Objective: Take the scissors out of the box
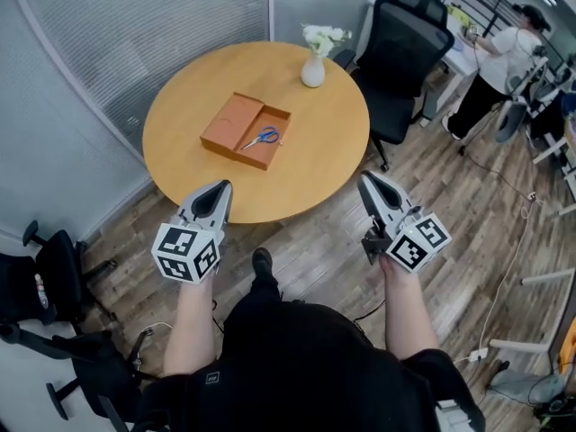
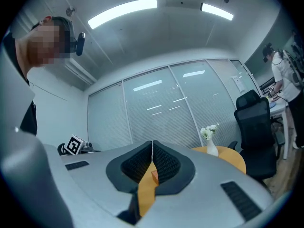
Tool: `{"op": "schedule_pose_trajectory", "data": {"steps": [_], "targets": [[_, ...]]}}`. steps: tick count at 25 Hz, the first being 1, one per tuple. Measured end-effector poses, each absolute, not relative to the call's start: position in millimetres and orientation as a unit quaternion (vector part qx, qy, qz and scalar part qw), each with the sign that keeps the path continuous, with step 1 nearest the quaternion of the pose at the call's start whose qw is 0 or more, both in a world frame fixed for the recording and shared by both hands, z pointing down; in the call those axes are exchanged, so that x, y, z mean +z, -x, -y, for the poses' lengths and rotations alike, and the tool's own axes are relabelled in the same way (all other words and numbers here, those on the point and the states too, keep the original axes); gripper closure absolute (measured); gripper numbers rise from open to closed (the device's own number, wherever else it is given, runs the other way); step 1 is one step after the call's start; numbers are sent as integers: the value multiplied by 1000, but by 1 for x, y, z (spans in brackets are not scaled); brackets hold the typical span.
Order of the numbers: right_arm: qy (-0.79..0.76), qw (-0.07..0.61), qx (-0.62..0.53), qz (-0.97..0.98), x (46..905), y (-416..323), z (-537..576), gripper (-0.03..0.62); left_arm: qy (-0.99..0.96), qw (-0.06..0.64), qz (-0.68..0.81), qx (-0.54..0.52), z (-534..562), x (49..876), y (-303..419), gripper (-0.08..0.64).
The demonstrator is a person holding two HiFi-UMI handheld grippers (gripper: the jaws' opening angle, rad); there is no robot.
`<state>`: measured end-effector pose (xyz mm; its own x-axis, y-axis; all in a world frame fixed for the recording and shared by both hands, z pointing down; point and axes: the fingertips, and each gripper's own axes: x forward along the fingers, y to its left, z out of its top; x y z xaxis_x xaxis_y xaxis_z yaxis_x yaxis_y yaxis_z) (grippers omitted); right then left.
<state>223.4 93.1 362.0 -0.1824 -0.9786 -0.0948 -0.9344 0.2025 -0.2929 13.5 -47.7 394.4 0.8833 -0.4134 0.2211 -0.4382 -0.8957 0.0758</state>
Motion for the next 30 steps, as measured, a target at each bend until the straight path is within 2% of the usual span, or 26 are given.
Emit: {"op": "schedule_pose_trajectory", "data": {"steps": [7,17,30], "targets": [[633,112,-96,-760,369,-250,-6,555,-970,70,214,93,142,400,-44,546],[614,71,-138,-774,394,-243,130,554,-971,83,201,99,263,409,-65,545],[580,34,-129,-804,390,-226,215,554,-973,87,194,91,312,408,-71,545]]}}
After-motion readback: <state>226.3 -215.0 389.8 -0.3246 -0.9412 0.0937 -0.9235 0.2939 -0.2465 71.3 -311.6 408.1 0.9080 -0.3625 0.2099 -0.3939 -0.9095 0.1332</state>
